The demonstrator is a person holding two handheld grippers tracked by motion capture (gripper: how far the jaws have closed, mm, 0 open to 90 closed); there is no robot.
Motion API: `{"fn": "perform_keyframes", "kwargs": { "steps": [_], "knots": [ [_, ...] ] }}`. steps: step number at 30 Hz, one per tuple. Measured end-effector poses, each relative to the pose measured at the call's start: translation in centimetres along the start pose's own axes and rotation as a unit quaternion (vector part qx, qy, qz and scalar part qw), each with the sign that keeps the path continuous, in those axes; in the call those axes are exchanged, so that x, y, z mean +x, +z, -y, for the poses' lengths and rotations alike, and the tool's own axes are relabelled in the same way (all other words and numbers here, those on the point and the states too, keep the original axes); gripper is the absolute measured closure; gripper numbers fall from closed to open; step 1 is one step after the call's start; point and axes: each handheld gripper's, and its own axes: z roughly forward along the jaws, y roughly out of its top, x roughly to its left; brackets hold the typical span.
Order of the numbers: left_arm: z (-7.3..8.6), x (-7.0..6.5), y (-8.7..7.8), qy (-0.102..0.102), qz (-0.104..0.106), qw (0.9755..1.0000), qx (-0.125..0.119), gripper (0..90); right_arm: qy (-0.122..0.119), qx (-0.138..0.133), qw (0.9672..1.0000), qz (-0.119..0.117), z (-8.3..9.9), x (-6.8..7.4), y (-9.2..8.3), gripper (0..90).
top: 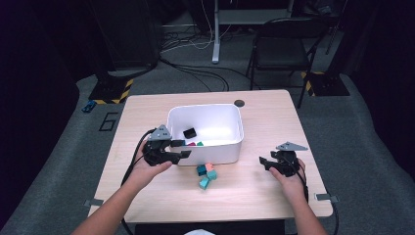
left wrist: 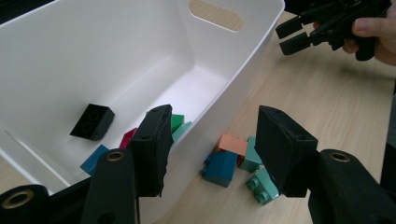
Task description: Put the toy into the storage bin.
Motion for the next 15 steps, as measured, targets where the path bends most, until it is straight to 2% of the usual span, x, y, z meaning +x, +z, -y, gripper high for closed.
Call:
{"fn": "perform_keyframes", "kwargs": {
  "steps": [2, 3, 5, 11, 15],
  "knots": [
    [-0.2, 0.0, -0.2, 0.006, -0.003, 1.0000, 0.003, 45.9, 0.001, 0.001, 1.0000, -0.001, 0.0, 0.0, 0.0, 41.0],
    [-0.2, 0.0, -0.2, 0.002, -0.002, 1.0000, -0.003, 46.0, 0.003, 0.001, 1.0000, 0.000, 0.0, 0.1, 0.0, 41.0],
    [-0.4, -0.1, -0.6, 0.005, 0.001, 1.0000, -0.004, 46.0, 0.001, 0.001, 1.0000, -0.001, 0.0, 0.1, 0.0, 41.0],
    [-0.2, -0.9, -1.3, 0.008, 0.019, 0.9997, -0.012, 47.2, 0.004, 0.001, 1.0000, -0.001, 0.0, 0.1, 0.0, 40.9],
    [0.4, -1.7, -1.3, 0.011, 0.033, 0.9994, -0.006, 47.2, 0.002, 0.000, 1.0000, 0.000, 0.0, 0.1, 0.0, 41.0]
  ]
}}
